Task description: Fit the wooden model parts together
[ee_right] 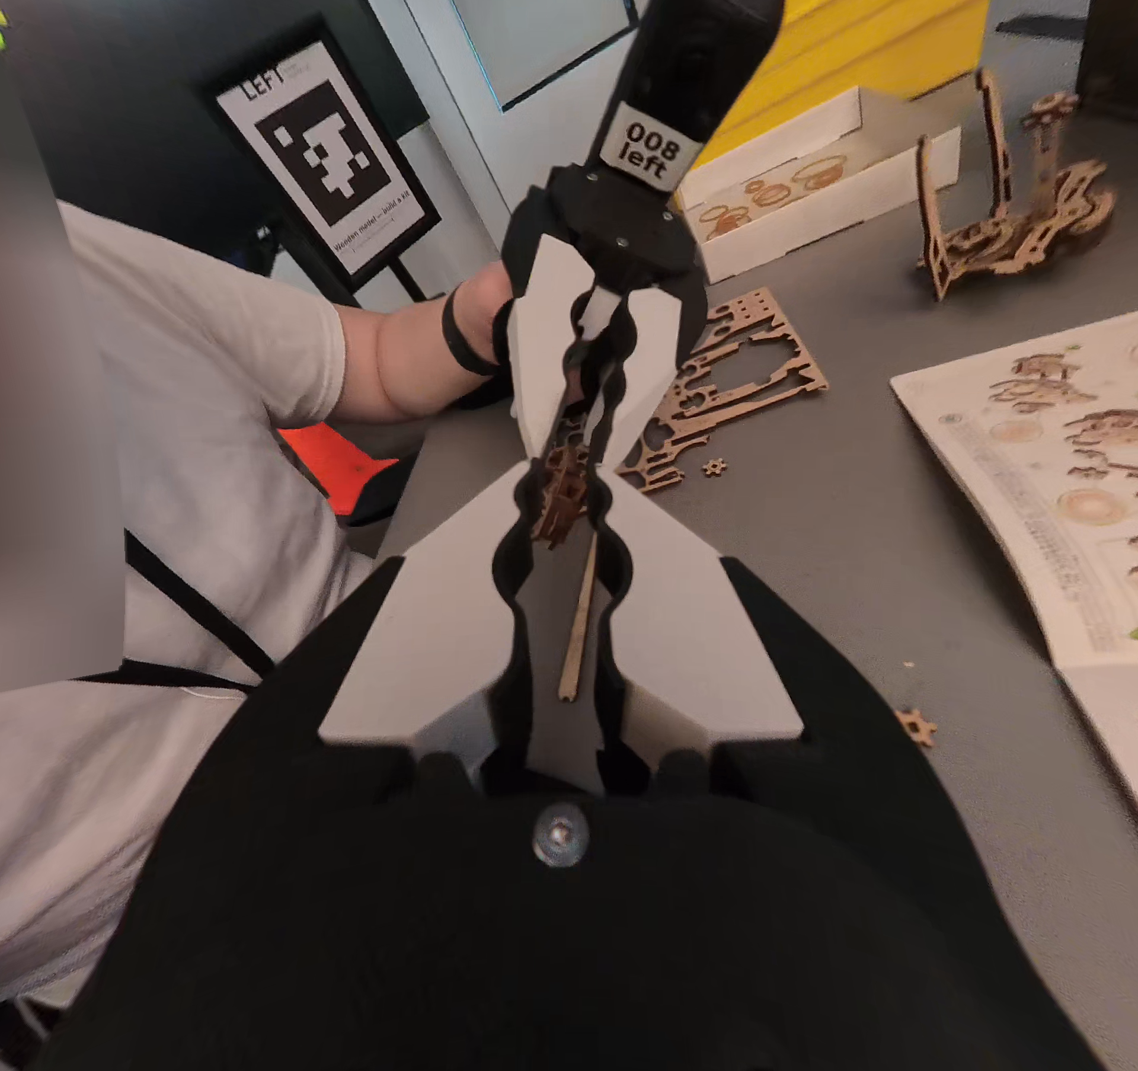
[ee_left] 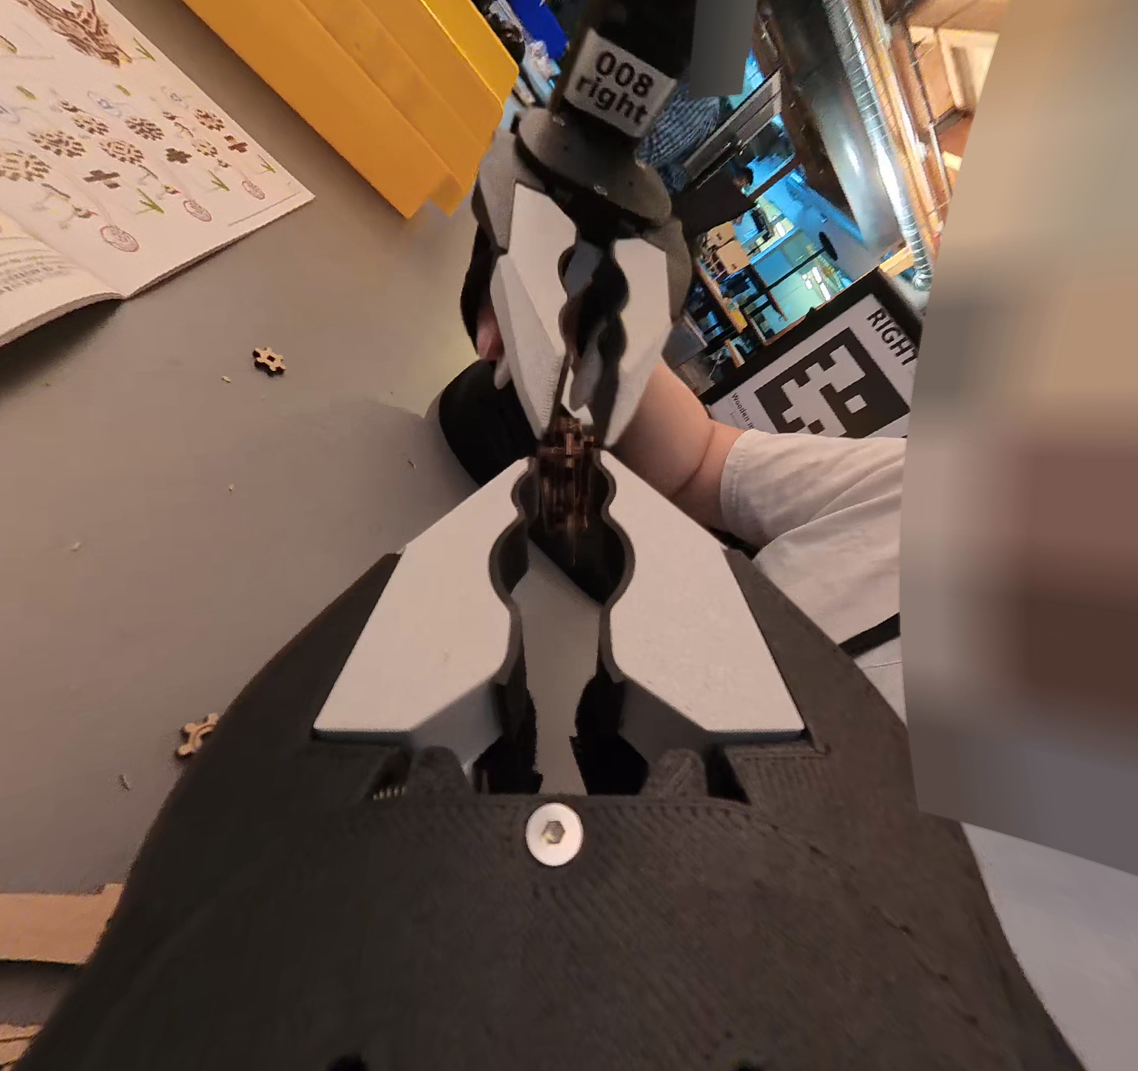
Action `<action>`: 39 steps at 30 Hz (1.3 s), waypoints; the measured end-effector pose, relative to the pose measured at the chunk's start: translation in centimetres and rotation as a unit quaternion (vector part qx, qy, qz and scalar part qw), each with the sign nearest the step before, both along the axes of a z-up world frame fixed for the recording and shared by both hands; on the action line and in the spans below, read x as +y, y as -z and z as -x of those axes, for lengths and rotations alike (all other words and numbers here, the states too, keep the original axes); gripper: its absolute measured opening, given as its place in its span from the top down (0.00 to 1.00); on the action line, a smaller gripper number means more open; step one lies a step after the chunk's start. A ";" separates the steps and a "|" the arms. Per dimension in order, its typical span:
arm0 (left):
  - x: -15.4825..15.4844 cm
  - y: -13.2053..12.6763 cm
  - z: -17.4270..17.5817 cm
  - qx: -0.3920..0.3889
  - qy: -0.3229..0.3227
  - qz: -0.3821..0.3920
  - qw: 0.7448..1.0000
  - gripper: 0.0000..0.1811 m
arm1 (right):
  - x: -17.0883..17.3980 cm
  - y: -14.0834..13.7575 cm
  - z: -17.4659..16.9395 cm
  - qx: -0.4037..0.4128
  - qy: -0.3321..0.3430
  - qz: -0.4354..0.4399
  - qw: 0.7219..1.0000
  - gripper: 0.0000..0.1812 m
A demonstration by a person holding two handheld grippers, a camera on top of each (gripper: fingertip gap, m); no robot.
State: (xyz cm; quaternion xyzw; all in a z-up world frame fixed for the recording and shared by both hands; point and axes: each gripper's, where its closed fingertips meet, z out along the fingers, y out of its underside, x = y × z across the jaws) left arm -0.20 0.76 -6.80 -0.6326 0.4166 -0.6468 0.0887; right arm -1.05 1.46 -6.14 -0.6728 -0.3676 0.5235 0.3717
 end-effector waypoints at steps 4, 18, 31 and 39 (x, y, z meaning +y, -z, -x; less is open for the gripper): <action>-0.1 0.5 -0.1 0.012 0.000 -0.038 0.999 0.92 | 0.0 0.4 -0.1 0.008 -0.007 0.039 0.999 0.95; -0.3 0.1 -0.1 0.007 -0.004 -0.161 0.987 0.92 | -0.3 0.5 -0.2 -0.016 -0.010 0.013 1.000 0.92; -0.8 -1.1 0.2 -0.021 0.001 -0.278 0.960 0.92 | -0.9 -0.8 0.2 -0.026 -0.010 -0.058 0.998 0.93; -1.1 0.0 0.4 0.003 0.024 -0.304 0.953 0.93 | -1.2 0.3 0.4 -0.039 -0.029 -0.061 0.997 0.93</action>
